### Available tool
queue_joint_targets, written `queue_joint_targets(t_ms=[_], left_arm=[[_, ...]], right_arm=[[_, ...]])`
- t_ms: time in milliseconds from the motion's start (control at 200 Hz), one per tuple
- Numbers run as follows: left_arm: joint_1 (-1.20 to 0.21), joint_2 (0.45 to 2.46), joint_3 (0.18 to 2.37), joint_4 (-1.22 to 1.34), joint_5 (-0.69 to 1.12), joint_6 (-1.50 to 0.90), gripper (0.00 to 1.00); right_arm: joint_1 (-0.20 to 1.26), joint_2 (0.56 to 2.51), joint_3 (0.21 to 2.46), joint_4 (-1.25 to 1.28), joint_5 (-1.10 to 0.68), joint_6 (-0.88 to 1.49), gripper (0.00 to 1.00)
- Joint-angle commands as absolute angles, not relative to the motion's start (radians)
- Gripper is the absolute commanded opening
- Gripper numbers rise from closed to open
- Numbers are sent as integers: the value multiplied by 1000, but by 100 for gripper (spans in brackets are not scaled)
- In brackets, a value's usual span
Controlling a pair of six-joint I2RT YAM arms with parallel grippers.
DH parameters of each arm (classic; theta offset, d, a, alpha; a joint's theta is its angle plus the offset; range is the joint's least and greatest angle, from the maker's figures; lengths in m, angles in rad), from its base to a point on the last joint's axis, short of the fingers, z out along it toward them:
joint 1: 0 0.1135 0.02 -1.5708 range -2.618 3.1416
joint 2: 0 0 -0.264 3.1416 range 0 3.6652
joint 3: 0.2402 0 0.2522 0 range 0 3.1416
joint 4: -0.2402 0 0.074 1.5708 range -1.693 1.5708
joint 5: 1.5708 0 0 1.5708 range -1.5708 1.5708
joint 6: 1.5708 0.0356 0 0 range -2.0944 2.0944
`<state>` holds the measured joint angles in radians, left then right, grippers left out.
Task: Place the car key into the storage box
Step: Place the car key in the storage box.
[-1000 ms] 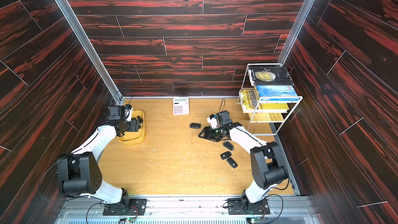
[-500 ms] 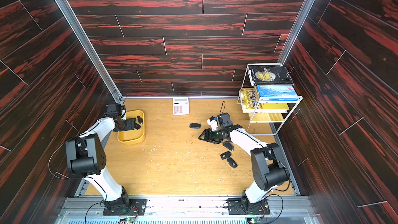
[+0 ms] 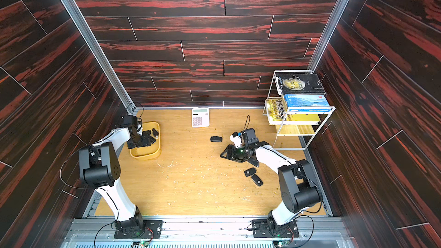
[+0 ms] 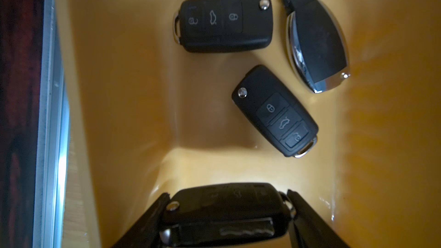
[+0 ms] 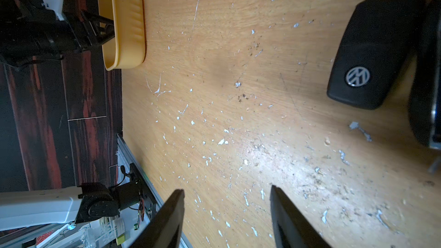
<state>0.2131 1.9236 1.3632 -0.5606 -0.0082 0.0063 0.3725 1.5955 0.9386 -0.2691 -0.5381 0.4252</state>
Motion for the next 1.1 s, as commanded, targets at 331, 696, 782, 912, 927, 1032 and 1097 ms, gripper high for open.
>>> queue_joint_targets(t_ms=[331,696,782,912,927,1032,1097], left_arm=[[225,1998,1471,-708,6,20,58],[225,1984,1474,-689,32,30,100],[225,1953,1463,-669,43,21,100],[225,1857,1404,-600,48,-6,100],[225,1842,1396,-589,55,-12,100],[221,1732,1347,-501,113,-74,100],[219,1670,1326,-456,161,-175,100]], right_arm=[[368,1538,863,-214,-545,431,61],[364,1529,871,-232,-494,418,62],[363,1526,897,-268,-474,406,68],[362,1514,932,-311,-444,390,76],[363,1512,937,-317,-439,388,76],[362,1503,964,-358,-401,368,81],[362,1496,977,-385,-359,357,84]])
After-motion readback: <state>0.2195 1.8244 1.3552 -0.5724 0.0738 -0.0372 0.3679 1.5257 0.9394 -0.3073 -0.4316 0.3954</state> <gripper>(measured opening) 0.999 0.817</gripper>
